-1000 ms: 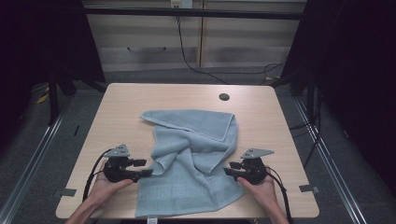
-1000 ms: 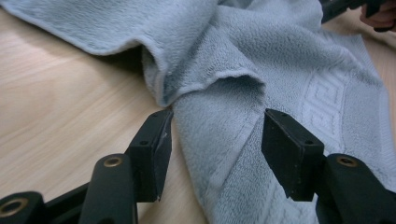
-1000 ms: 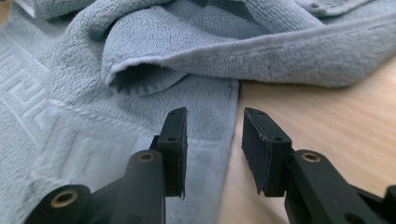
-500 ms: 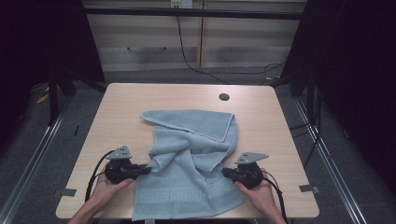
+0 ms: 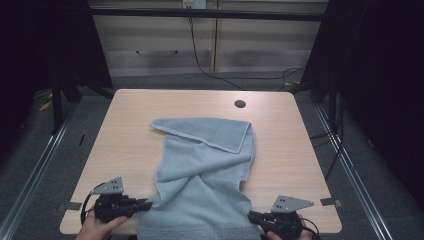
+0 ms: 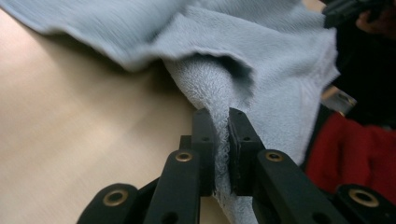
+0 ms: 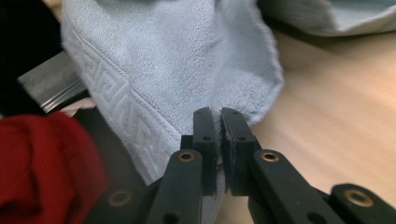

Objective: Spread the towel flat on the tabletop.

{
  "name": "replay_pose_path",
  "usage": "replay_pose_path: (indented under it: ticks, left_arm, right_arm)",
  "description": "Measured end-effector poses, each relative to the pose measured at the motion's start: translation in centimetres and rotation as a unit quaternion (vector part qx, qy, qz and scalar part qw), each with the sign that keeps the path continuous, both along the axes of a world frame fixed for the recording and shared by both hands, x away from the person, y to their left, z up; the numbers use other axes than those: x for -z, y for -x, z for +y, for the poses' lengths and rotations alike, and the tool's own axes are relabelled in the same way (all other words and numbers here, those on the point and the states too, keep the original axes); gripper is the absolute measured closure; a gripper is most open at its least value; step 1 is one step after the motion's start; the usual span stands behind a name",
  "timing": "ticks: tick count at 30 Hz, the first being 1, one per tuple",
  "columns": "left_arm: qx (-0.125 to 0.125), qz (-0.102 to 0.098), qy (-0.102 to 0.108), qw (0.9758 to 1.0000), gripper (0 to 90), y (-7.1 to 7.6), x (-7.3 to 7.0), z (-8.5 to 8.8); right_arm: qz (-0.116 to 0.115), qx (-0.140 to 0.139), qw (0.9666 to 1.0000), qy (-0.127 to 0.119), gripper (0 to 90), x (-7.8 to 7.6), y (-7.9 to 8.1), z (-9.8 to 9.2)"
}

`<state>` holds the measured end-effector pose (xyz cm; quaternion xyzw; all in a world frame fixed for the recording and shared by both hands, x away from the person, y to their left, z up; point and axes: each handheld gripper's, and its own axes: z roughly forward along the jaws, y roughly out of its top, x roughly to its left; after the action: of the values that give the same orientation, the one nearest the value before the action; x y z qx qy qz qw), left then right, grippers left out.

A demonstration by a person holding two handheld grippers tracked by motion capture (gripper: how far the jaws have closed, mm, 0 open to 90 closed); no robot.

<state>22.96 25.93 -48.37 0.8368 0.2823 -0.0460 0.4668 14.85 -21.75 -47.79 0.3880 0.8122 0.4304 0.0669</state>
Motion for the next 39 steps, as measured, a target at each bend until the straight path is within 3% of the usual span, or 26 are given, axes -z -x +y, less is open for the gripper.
replay_pose_path:
  ticks: [3, 5, 8, 9, 10, 11, 12, 13, 14, 15, 17, 18, 19, 20, 21, 23, 24, 26, 27, 30, 31, 32, 33, 35, 36, 39]
  left_arm:
    - [0.002, 0.007, -0.001, 1.0, 81.2, 1.3, 0.1, 0.7]
    - [0.001, 0.009, 0.002, 1.0, 77.1, 1.5, 0.0, 1.0]
    - [-0.011, -0.004, 0.015, 0.9998, 71.8, 1.5, -0.3, 1.8]
    - [-0.03, -0.012, 0.021, 0.9993, 67.4, 0.8, -0.9, 1.9]
    - [-0.03, -0.012, 0.021, 0.9993, 67.3, 0.8, -0.9, 1.9]
    - [-0.04, -0.035, 0.02, 0.9984, 65.2, -0.3, -1.6, 1.5]
    - [-0.042, -0.041, 0.019, 0.9981, 64.0, -1.0, -1.9, 1.1]
    - [-0.042, -0.041, 0.019, 0.9981, 63.9, -1.0, -1.9, 1.1]
    - [-0.038, -0.042, 0.019, 0.9982, 63.9, -1.9, -2.0, 0.5]
    - [-0.037, -0.045, 0.014, 0.9982, 63.9, -2.9, -2.0, -0.4]
    - [-0.018, -0.038, 0.004, 0.9991, 64.6, -4.2, -1.7, -2.1]
    - [-0.005, -0.035, -0.018, 0.9992, 65.6, -5.4, -1.0, -4.1]
    - [-0.005, -0.035, -0.018, 0.9992, 66.1, -5.4, -1.0, -4.1]
    - [0.002, -0.031, -0.026, 0.9992, 66.1, -6.0, -0.5, -4.9]
    - [0.006, -0.027, -0.043, 0.9987, 66.7, -6.7, 0.2, -5.9]
    - [-0.014, -0.028, -0.066, 0.9973, 68.4, -7.9, 1.2, -6.4]
    - [-0.035, -0.039, -0.079, 0.9955, 69.0, -8.3, 1.6, -6.2]
    - [-0.045, -0.043, -0.088, 0.9942, 71.6, -8.7, 1.9, -6.0]
    - [-0.068, -0.04, -0.076, 0.994, 71.5, -9.7, 2.1, -5.4]
    - [-0.082, -0.044, -0.08, 0.9924, 71.6, -10.1, 2.1, -5.1]
    - [-0.072, -0.059, -0.085, 0.992, 71.6, -9.8, 2.2, -5.1]
    - [-0.072, -0.059, -0.085, 0.992, 71.6, -9.8, 2.2, -5.1]
    - [-0.055, -0.065, -0.097, 0.9917, 71.6, -9.0, 2.0, -5.0]
    - [-0.047, -0.072, -0.104, 0.9909, 72.4, -7.8, 1.9, -4.8]
    - [-0.044, -0.067, -0.099, 0.9919, 72.4, -7.1, 1.9, -4.7]
    - [-0.028, -0.071, -0.101, 0.992, 72.4, -5.2, 1.8, -4.2]
  right_arm:
    - [-0.001, -0.012, 0.9999, 0.0, 79.9, 0.0, 0.6, 0.5]
    - [-0.009, -0.007, 0.9999, -0.004, 77.0, -0.4, 0.4, 0.5]
    - [-0.023, 0.001, 0.9997, -0.012, 73.1, -1.0, -0.4, 0.3]
    - [-0.036, 0.003, 0.9992, -0.014, 72.9, -1.4, -1.8, 0.4]
    - [-0.036, 0.003, 0.9992, -0.014, 72.9, -1.4, -1.8, 0.4]
    - [-0.041, 0.006, 0.999, -0.013, 72.0, -1.5, -3.6, 0.7]
    - [-0.041, 0.007, 0.9991, -0.01, 72.0, -1.6, -4.5, 1.0]
    - [-0.044, 0.006, 0.999, -0.009, 72.1, -1.7, -5.5, 1.3]
    - [-0.044, 0.006, 0.999, -0.009, 72.1, -1.7, -5.5, 1.3]
    - [-0.046, 0.005, 0.9989, -0.01, 72.8, -1.8, -6.4, 1.7]
    - [-0.043, 0.006, 0.9988, -0.021, 76.3, -1.6, -9.4, 2.6]
    - [-0.035, 0.001, 0.9992, -0.018, 76.6, -1.3, -10.3, 3.0]
    - [-0.034, -0.001, 0.9994, -0.004, 76.6, -0.9, -10.9, 3.6]
    - [-0.034, -0.001, 0.9994, -0.004, 76.6, -0.9, -10.9, 3.6]
    - [-0.03, -0.002, 0.9995, 0.008, 76.5, -0.5, -11.4, 4.0]
    - [-0.014, -0.005, 0.9992, 0.037, 75.9, 0.8, -12.3, 4.7]
    - [-0.005, -0.005, 0.9991, 0.041, 75.7, 1.3, -12.4, 4.6]
    - [-0.001, 0.004, 0.9985, 0.054, 74.8, 2.0, -12.5, 4.2]
    - [0.003, 0.008, 0.9982, 0.059, 75.1, 2.3, -12.5, 4.0]
    - [0.005, 0.02, 0.9983, 0.055, 75.0, 2.4, -12.3, 3.1]
    - [0.003, 0.019, 0.9983, 0.056, 74.9, 2.4, -12.2, 2.9]
    - [0.003, 0.017, 0.9986, 0.051, 74.9, 2.5, -12.0, 2.8]
    - [0.006, 0.016, 0.9986, 0.051, 74.9, 2.4, -11.7, 2.7]
    - [0.006, 0.008, 0.9986, 0.052, 74.9, 2.4, -10.8, 2.5]
    - [0.003, 0.006, 0.9988, 0.049, 74.9, 2.4, -10.3, 2.5]
    - [0.007, -0.002, 0.9988, 0.049, 74.8, 2.3, -8.8, 2.2]
